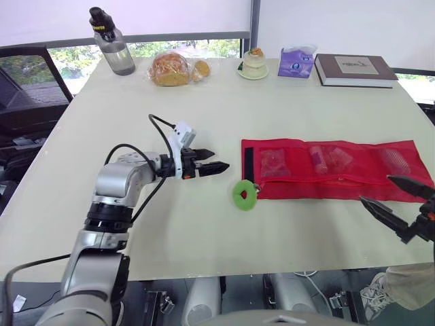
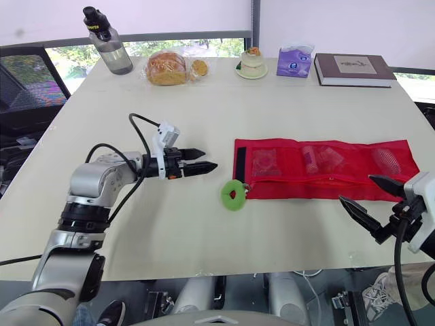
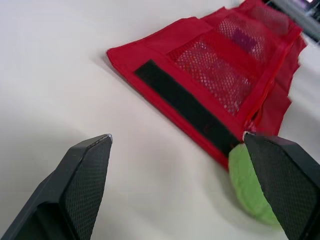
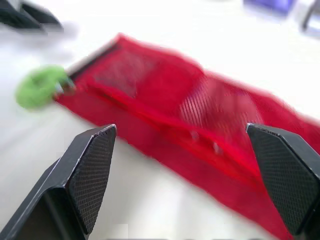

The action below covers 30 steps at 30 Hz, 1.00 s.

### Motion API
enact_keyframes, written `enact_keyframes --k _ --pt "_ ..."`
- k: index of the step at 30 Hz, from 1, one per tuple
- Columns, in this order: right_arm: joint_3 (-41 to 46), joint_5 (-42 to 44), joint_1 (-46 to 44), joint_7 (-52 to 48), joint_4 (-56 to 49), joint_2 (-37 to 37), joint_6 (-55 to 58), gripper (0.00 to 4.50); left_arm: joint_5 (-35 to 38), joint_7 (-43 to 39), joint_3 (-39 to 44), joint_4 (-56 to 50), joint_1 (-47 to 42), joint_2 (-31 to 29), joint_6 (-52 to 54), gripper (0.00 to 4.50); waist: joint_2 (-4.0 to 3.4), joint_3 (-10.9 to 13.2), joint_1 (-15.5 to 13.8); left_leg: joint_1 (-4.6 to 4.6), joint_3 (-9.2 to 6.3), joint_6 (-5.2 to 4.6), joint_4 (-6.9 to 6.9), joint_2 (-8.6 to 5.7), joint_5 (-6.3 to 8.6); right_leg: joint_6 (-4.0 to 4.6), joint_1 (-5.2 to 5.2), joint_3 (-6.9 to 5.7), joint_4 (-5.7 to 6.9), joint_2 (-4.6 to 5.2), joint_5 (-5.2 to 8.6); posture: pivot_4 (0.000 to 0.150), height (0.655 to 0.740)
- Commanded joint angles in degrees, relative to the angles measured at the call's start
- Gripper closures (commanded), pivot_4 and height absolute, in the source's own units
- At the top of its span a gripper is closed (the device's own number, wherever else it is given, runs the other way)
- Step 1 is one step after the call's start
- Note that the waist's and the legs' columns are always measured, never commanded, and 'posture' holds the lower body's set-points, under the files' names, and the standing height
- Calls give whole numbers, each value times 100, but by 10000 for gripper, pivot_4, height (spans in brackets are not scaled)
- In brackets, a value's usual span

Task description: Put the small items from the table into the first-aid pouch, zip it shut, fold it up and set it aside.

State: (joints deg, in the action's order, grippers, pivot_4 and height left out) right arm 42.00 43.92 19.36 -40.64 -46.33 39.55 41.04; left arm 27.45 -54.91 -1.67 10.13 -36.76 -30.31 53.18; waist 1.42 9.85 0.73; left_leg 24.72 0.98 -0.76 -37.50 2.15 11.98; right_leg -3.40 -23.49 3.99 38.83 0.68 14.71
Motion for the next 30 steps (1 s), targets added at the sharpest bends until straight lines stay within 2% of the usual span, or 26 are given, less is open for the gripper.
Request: enact_keyframes --k 1,4,10,14,18,30 --pt "-177 147 -86 42 -272 19 -273 701 251 179 99 277 -322 285 555 0 0 0 5 2 -2 0 0 0 0 0 -1 -1 0 -2 0 1500 7400" --pt "-364 228 -262 194 -397 72 -298 701 306 405 114 738 -614 638 966 0 1 0 4 1 -4 0 3 1 0 4 -1 -1 1 -4 -2 1500 7400" --pt "-517 426 -503 541 -527 249 -185 701 152 631 13 1610 -1035 928 1436 0 0 -1 7 -1 -5 0 2 -1 0 3 -1 -2 2 -4 -2 1500 7400" --pt "-591 513 -572 730 -590 329 -169 701 295 1084 561 2172 -1440 1094 2061 0 2 -3 -12 -2 -8 0 0 -3 0 2 4 -4 2 -2 -2 1500 7400" --pt "-727 562 -606 894 -660 345 -194 701 449 1322 902 2313 -1553 1191 2635 0 2 -3 5 -2 -8 0 -1 -3 0 1 4 -4 2 -1 -2 1500 7400" --pt "-932 1012 -677 852 -752 493 -249 701 543 1764 1338 2853 -1613 1906 2884 0 4 -9 -58 -3 -8 0 0 -13 0 16 9 -6 0 11 -11 1500 7400"
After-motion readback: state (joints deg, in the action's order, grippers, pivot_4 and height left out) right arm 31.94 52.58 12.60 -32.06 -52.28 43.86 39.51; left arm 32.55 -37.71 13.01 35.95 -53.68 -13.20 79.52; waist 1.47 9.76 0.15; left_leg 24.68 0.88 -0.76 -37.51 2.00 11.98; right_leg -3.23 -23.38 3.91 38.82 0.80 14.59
